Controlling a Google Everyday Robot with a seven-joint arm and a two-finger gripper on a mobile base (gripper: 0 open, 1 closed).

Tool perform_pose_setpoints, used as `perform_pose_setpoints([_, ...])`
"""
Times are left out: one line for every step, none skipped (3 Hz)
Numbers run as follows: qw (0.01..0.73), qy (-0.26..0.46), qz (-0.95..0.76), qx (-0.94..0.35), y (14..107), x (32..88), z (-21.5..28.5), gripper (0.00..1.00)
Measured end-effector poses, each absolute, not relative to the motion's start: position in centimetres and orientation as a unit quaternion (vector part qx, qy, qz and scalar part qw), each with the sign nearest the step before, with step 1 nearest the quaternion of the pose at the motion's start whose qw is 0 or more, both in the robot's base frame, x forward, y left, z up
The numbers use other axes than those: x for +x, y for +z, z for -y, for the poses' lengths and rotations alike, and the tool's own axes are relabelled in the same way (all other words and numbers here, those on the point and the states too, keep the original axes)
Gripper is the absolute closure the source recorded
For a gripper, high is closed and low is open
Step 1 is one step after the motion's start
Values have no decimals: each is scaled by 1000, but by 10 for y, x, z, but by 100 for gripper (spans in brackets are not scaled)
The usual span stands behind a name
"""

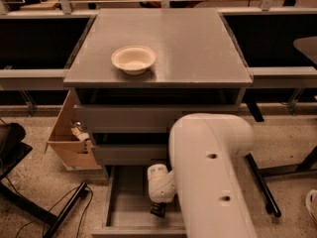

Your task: Pick rxbar chocolate from bottom drawer and place on counter

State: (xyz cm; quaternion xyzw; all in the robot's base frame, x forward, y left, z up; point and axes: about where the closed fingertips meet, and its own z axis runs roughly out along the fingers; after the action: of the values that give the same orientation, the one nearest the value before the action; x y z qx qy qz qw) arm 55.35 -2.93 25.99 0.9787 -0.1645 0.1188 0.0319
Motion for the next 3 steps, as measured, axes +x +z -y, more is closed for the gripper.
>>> perform_pose_setpoints([35, 109, 173, 978, 323, 511, 67, 100])
perform_pose_setpoints([49, 90, 186, 977, 379, 456, 101, 100])
perform_pose_setpoints([49, 98, 201, 974, 461, 432, 132, 100])
